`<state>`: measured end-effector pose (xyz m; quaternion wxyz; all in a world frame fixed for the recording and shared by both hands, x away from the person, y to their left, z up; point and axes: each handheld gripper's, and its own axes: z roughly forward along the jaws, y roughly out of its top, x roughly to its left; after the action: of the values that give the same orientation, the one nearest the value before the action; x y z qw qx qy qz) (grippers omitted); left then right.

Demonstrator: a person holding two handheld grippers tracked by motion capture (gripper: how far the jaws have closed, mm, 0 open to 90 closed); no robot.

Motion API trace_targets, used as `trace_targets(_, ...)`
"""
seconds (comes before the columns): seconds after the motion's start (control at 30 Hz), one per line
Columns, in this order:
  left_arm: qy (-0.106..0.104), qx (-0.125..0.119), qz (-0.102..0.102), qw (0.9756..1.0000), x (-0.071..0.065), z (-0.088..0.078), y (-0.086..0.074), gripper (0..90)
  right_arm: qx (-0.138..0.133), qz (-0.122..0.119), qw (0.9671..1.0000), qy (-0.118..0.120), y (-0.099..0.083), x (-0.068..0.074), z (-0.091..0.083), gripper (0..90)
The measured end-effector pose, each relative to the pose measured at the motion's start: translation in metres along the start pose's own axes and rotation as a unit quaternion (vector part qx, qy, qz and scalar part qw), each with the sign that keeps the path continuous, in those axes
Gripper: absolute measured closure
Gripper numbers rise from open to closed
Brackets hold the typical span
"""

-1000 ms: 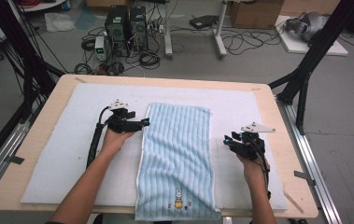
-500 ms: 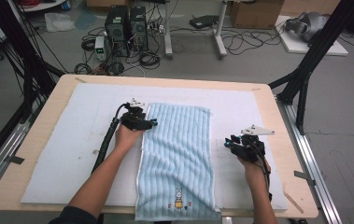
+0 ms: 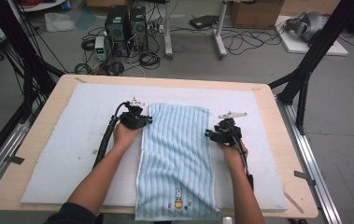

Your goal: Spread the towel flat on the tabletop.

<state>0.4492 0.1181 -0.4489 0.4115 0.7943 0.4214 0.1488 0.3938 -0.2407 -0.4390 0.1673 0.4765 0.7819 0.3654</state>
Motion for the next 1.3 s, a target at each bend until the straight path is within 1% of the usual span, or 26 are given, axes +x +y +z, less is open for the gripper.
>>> trace_targets(0.07,-0.004,-0.002,-0.015,0.9999,0.004,0.0,-0.001,87.1,0.019,-0.006,0.9998,0.004,0.006,0.005,0.013,51.8)
trace_targets(0.1,-0.002,-0.003,-0.019,0.9998,0.006,-0.001,-0.001,87.0,0.021,-0.007,0.9997,-0.007,0.009,0.007,0.017,56.3)
trace_targets(0.13,0.002,-0.003,-0.02,0.9998,0.009,-0.001,-0.001,87.1,0.018,-0.003,0.9998,0.0,0.013,0.008,0.019,62.2)
trace_targets(0.2,0.003,-0.009,-0.037,0.9993,0.016,-0.002,-0.001,87.2,0.032,0.004,0.9994,-0.012,0.021,0.011,0.025,74.5)
trace_targets(0.23,0.004,-0.012,-0.046,0.9988,0.02,-0.002,-0.001,87.2,0.035,0.002,0.9994,0.003,0.024,0.011,0.028,82.9)
trace_targets(0.3,0.005,-0.017,-0.063,0.9978,0.029,-0.002,-0.001,87.2,0.041,-0.01,0.9991,0.002,0.032,0.013,0.035,86.3)
trace_targets(0.4,0.01,-0.021,-0.071,0.9972,0.041,-0.002,0.001,87.2,0.046,-0.013,0.9988,-0.007,0.046,0.014,0.048,86.5)
trace_targets(0.43,0.011,-0.025,-0.077,0.9967,0.045,-0.002,0.003,87.2,0.042,-0.013,0.999,-0.009,0.051,0.015,0.052,86.6)
trace_targets(0.53,0.016,-0.031,-0.083,0.9959,0.054,-0.003,0.007,87.1,0.028,-0.015,0.9993,-0.02,0.063,0.018,0.06,86.5)
trace_targets(0.57,0.018,-0.029,-0.082,0.996,0.057,-0.003,0.009,87.1,0.021,-0.02,0.9992,-0.027,0.066,0.019,0.061,86.5)
trace_targets(0.63,0.021,-0.035,-0.077,0.9962,0.059,-0.001,0.011,87.0,-0.006,-0.03,0.9987,-0.04,0.07,0.02,0.062,86.5)
trace_targets(0.67,0.02,-0.043,-0.079,0.9958,0.06,0.0,0.012,87.0,-0.019,-0.034,0.9982,-0.046,0.07,0.019,0.062,86.5)
trace_targets(0.7,0.016,-0.049,-0.078,0.9956,0.059,0.001,0.013,86.9,-0.025,-0.031,0.9978,-0.053,0.071,0.018,0.062,86.6)
trace_targets(0.73,0.015,-0.049,-0.072,0.9961,0.057,0.003,0.013,86.8,-0.03,-0.028,0.9974,-0.06,0.071,0.016,0.063,86.6)
trace_targets(0.77,0.014,-0.043,-0.067,0.9967,0.055,0.005,0.013,85.8,-0.03,-0.021,0.997,-0.068,0.071,0.014,0.064,86.5)
trace_targets(0.8,0.02,-0.033,-0.064,0.9972,0.051,0.008,0.012,82.3,-0.03,-0.016,0.9966,-0.075,0.07,0.013,0.064,86.5)
trace_targets(0.83,0.027,-0.025,-0.065,0.9972,0.05,0.011,0.011,69.6,-0.028,-0.013,0.9957,-0.087,0.069,0.012,0.064,86.3)
trace_targets(0.9,0.037,-0.03,-0.082,0.9955,0.048,0.009,0.013,50.5,-0.018,-0.002,0.9949,-0.1,0.067,0.008,0.063,83.7)
trace_targets(0.93,0.037,-0.032,-0.088,0.995,0.049,0.008,0.013,44.1,-0.014,-0.003,0.9939,-0.11,0.067,0.007,0.063,81.1)
trace_targets(0.97,0.035,-0.034,-0.088,0.9949,0.049,0.007,0.013,44.0,-0.01,-0.001,0.9931,-0.116,0.066,0.004,0.062,78.0)
trace_targets(1.0,0.031,-0.032,-0.088,0.9951,0.049,0.005,0.014,43.5,-0.012,0.009,0.9929,-0.118,0.065,0.002,0.06,72.8)
trace_targets(1.07,0.021,-0.027,-0.088,0.9955,0.048,0.002,0.014,41.9,-0.026,0.031,0.994,-0.101,0.063,-0.005,0.054,69.6)
trace_targets(1.13,0.005,-0.03,-0.088,0.9957,0.047,-0.001,0.014,41.9,-0.036,0.036,0.9956,-0.078,0.062,-0.007,0.047,67.6)
trace_targets(1.23,-0.007,-0.031,-0.078,0.9964,0.041,-0.006,0.012,42.1,-0.049,0.03,0.9966,-0.059,0.057,-0.008,0.036,65.7)
trace_targets(1.27,-0.006,-0.03,-0.074,0.9968,0.039,-0.008,0.01,41.8,-0.049,0.028,0.9968,-0.056,0.054,-0.008,0.033,64.6)
trace_targets(1.3,-0.006,-0.036,-0.073,0.9967,0.037,-0.01,0.008,41.0,-0.052,0.025,0.9971,-0.048,0.052,-0.009,0.029,63.6)
